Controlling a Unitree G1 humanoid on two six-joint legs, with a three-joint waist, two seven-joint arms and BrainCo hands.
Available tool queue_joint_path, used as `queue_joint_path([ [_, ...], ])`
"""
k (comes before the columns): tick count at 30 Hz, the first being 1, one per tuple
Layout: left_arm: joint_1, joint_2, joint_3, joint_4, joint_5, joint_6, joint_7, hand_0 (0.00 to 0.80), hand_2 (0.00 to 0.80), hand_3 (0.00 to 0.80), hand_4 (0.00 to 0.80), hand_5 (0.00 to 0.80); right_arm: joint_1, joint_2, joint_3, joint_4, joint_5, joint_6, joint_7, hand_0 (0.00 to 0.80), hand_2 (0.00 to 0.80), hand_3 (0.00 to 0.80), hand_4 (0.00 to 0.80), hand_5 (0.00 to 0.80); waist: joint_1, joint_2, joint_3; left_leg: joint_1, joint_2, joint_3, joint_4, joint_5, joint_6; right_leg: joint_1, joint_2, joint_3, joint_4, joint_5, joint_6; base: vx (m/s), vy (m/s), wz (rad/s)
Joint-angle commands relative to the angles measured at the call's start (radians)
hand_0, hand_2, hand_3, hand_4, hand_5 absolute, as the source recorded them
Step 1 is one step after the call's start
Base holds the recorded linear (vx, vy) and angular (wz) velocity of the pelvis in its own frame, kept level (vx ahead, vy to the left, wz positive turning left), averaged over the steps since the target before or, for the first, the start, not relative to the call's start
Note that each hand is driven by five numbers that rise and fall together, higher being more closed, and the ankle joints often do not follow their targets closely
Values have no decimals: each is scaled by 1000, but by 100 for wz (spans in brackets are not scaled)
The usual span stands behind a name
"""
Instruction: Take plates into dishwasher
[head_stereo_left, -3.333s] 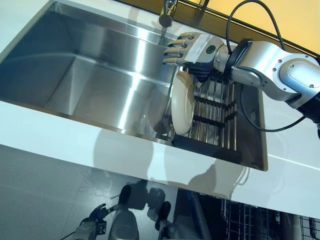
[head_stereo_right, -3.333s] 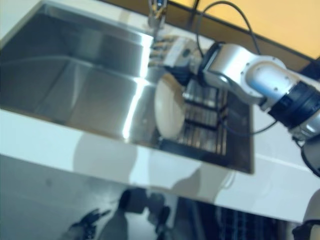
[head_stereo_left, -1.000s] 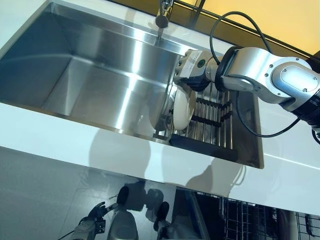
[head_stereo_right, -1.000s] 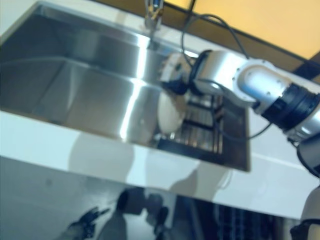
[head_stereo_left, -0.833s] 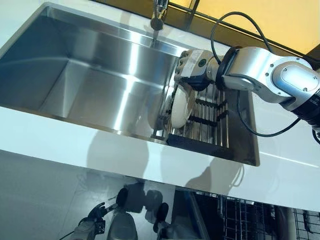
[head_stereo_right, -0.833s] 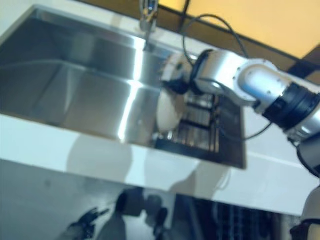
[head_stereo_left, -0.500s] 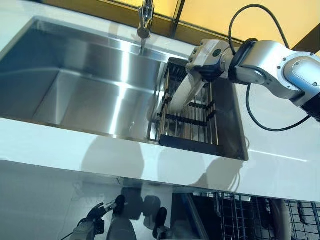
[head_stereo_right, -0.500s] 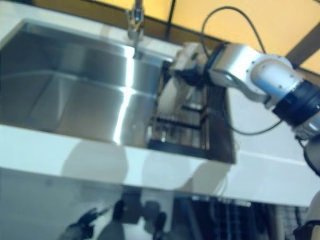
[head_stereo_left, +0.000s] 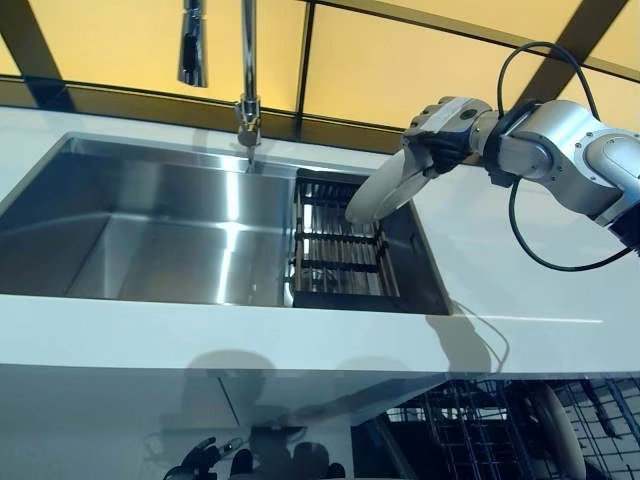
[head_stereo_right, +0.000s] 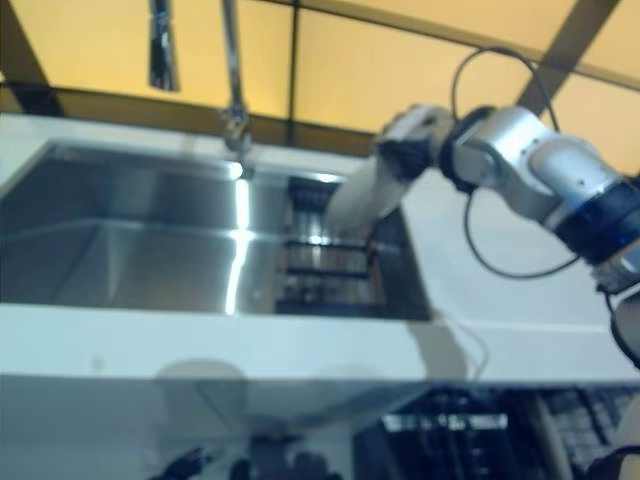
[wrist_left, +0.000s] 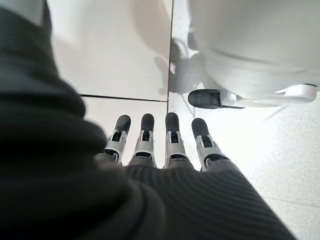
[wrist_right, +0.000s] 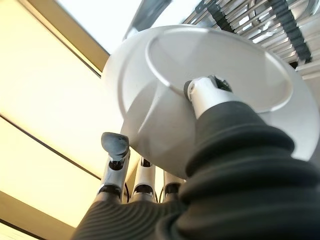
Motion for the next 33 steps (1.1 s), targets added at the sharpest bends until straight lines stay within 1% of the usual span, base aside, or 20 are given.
queue_joint_path([
  [1,-38,24,9,53,45,-9,-17,0,0,0,0,0,-46,-47,-86,122,172,121,-41,800,800,800,800,800,5,-42,-15,53,-11,9,-2,-78,17,-6,-45,13,2,37,79,25,-5,-11],
  [3,-36,23,5,55,50,-10,-21,0,0,0,0,0,-29,-52,-113,149,244,146,-44,800,800,800,800,800,2,-37,-18,56,-9,13,-2,-79,15,-5,-44,18,2,37,79,32,0,-9],
  [4,-35,22,3,57,54,-12,-23,0,0,0,0,0,-15,-54,-140,172,299,169,-51,800,800,800,800,800,-2,-34,-18,61,-8,17,-2,-80,14,-3,-44,20,2,37,78,43,4,-8],
  [6,-31,21,1,60,60,-13,-30,0,0,0,0,0,12,-65,-187,201,358,189,-48,800,800,800,800,800,-9,-28,-21,68,-7,22,-2,-83,14,-1,-44,26,2,37,78,48,8,-3],
  [10,-16,20,-4,63,73,-22,-41,0,0,0,0,0,73,-96,-276,252,440,208,-62,800,800,800,800,800,-23,-17,-25,80,-3,32,-2,-88,13,1,-43,42,2,37,77,58,12,-12],
  [12,-11,23,-11,65,73,-24,-47,0,0,0,0,0,97,-118,-317,284,474,202,-73,800,800,800,800,800,-30,-12,-27,86,-1,37,-2,-91,13,3,-41,52,2,37,78,66,7,-13],
  [15,-1,30,-15,66,77,-31,-60,0,0,0,0,0,140,-178,-389,328,514,206,-84,800,800,800,800,800,-49,-4,-30,95,4,50,-2,-96,12,3,-37,72,2,37,78,56,2,-9],
  [17,3,33,-17,66,82,-34,-65,0,0,0,0,0,158,-213,-415,348,532,216,-93,800,800,800,800,800,-60,-3,-32,99,7,57,-2,-98,12,1,-33,84,2,38,79,48,-4,-16],
  [22,15,37,-20,67,98,-41,-74,0,0,0,0,0,218,-282,-486,378,581,208,-102,800,800,800,800,800,-85,-3,-35,111,15,73,-2,-102,11,-1,-24,111,2,40,79,53,-13,-15],
  [24,15,38,-22,66,95,-42,-75,0,0,0,0,0,275,-326,-550,381,618,205,-110,800,800,800,800,800,-109,-4,-35,118,20,89,-2,-105,14,-7,-15,135,2,43,79,45,-23,-24],
  [28,15,39,-19,65,91,-42,-75,0,0,0,0,0,386,-369,-657,381,653,195,-99,800,800,800,800,800,-138,-4,-36,127,29,113,-2,-109,14,-13,-6,159,2,47,81,32,-20,-21],
  [30,17,39,-11,63,100,-42,-76,0,0,0,0,0,488,-390,-751,373,671,189,-97,800,800,800,800,800,-159,-6,-35,134,34,132,-2,-111,15,-18,2,177,2,51,83,33,-31,-25],
  [31,16,41,-12,63,100,-42,-76,0,0,0,0,0,501,-391,-764,370,671,189,-97,800,800,800,800,800,-157,-8,-35,134,34,132,-2,-111,15,-19,2,178,2,51,83,22,-44,-19],
  [32,17,44,-8,63,101,-41,-76,0,0,0,0,0,567,-398,-823,368,685,189,-91,800,800,800,800,800,-172,-10,-34,138,39,145,-2,-112,15,-25,7,189,2,56,85,13,-44,-24],
  [33,18,45,-4,63,103,-41,-77,0,0,0,0,0,605,-401,-858,366,684,186,-86,800,800,800,800,800,-181,-10,-33,140,42,151,-2,-112,15,-28,9,196,2,59,85,15,-59,-30],
])
